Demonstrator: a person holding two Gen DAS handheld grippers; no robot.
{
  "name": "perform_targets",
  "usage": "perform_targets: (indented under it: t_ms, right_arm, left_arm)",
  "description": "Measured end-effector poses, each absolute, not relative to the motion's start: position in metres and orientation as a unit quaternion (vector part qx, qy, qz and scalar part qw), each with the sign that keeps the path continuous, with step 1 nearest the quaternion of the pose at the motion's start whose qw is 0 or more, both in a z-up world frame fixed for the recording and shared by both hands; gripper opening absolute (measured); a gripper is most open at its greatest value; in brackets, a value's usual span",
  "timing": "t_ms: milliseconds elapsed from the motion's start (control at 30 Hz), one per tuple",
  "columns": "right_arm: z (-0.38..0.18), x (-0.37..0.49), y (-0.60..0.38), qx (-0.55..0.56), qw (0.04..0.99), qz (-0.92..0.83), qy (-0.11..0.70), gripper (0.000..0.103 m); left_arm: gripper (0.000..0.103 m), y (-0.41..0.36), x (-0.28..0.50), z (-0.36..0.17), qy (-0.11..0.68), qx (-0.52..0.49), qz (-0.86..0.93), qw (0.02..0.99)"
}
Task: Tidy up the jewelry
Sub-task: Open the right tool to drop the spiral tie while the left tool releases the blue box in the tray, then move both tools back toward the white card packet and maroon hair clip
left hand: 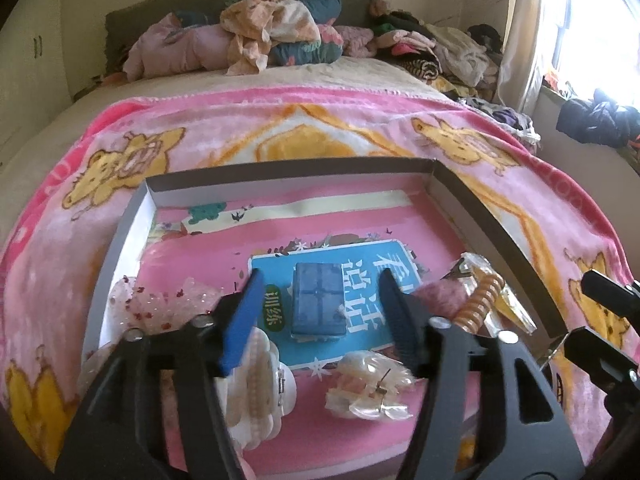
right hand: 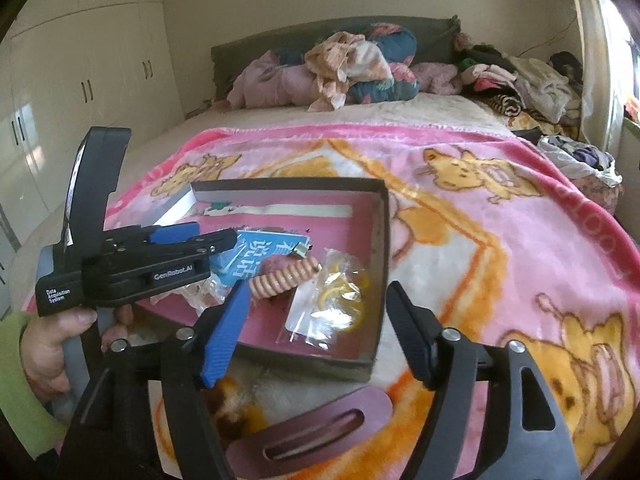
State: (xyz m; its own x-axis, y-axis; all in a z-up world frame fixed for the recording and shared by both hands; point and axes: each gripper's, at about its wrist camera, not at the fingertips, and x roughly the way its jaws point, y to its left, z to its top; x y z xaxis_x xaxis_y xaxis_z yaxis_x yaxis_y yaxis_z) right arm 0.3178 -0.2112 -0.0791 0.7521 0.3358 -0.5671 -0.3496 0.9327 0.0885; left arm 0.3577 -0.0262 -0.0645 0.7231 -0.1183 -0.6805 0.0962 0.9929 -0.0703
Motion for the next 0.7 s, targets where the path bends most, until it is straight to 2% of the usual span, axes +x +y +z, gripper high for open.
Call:
perform_targets:
  t_ms: [67, 300, 467, 700]
  right_arm:
    - [-0.077, 0.313, -0.215, -0.01, 0.938, 0.18, 0.297, 0.074]
    - [-0.075, 0.298, -0.226, -0.002, 0.942, 0.167, 0.29, 0.078]
    - [-0.076, 0.288, -0.23, -0.002, 0.943, 0.163, 0.29, 0.079]
    - [-0.077, 0.276, -0.231, -0.003, 0.944, 0.16, 0.289, 0.08]
  left_arm:
    - [0.058, -0.026, 0.353, -0.06, 0.361, -0.017, -0.059, 0.931]
    - [0.083, -0.023, 0.335, -0.043, 0.336, -0.024, -0.056, 0.94]
    - [0.091, -0.021, 0.315, -0.033, 0.316, -0.03, -0.057, 0.947]
    - [0.091, -0.018, 0.29, -0.03, 0.304, -0.027, -0.055, 0.951]
